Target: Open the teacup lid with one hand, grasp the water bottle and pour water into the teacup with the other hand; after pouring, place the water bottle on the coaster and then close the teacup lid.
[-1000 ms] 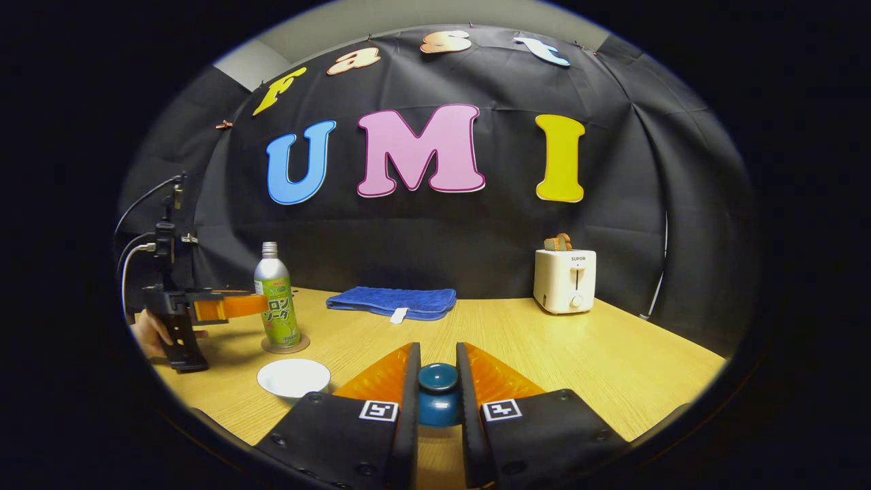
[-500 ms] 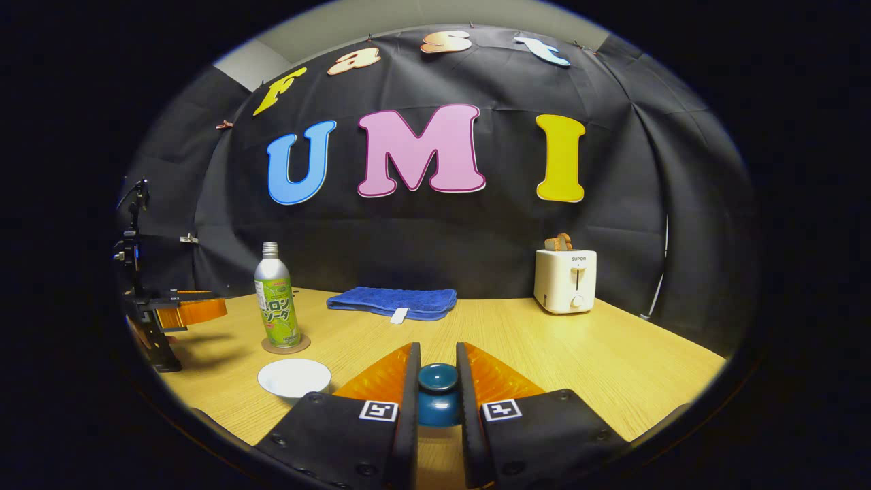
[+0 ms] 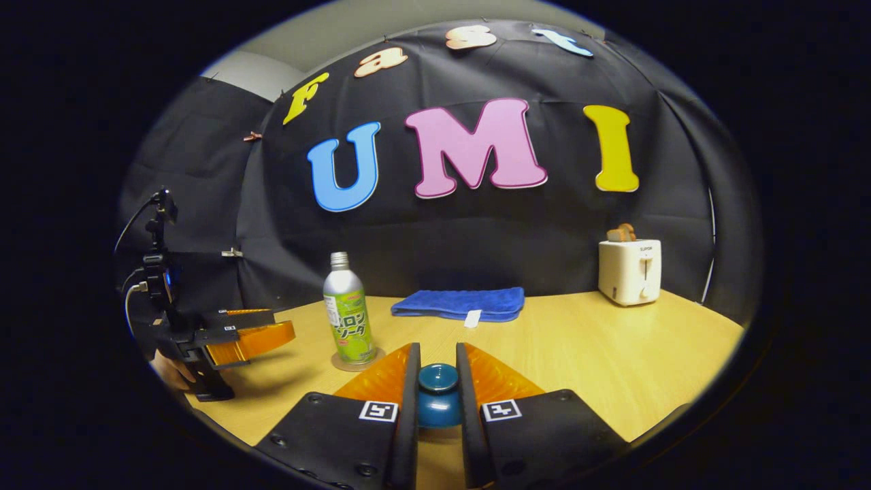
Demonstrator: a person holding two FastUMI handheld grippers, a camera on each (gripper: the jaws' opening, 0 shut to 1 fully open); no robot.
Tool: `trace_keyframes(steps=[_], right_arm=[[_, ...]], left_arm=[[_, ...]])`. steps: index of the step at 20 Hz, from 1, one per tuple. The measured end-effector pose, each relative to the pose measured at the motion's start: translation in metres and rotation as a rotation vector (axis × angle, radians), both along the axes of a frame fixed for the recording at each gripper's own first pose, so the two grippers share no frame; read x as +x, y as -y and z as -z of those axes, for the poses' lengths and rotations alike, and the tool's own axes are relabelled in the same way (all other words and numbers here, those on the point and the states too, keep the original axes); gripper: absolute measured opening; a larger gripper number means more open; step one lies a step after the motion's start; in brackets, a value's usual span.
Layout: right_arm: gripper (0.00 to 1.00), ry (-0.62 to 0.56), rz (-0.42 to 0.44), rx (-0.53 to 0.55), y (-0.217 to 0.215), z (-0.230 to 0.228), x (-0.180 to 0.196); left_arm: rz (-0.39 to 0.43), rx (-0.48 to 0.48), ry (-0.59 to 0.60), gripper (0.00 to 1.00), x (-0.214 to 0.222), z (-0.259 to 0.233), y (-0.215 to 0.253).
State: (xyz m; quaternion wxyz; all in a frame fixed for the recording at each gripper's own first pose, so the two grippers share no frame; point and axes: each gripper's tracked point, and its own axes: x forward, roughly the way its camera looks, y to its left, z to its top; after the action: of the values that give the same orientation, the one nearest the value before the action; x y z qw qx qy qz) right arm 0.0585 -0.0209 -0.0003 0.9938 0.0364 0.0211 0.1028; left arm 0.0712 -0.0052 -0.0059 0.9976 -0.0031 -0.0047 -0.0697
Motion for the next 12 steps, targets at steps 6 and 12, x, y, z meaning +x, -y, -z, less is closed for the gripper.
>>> trace_keyframes(steps=[6, 12], right_arm=[[0.3, -0.066, -0.011, -0.031, -0.023, 0.018, 0.011], [0.31, -0.151, -0.022, -0.092, -0.03, 0.033, 0.015]], left_arm=[[-0.013, -0.001, 0.0, 0.95, 0.0, 0.0, -0.003], [-0.022, 0.001, 0.001, 0.96, 0.0, 0.0, -0.002]])
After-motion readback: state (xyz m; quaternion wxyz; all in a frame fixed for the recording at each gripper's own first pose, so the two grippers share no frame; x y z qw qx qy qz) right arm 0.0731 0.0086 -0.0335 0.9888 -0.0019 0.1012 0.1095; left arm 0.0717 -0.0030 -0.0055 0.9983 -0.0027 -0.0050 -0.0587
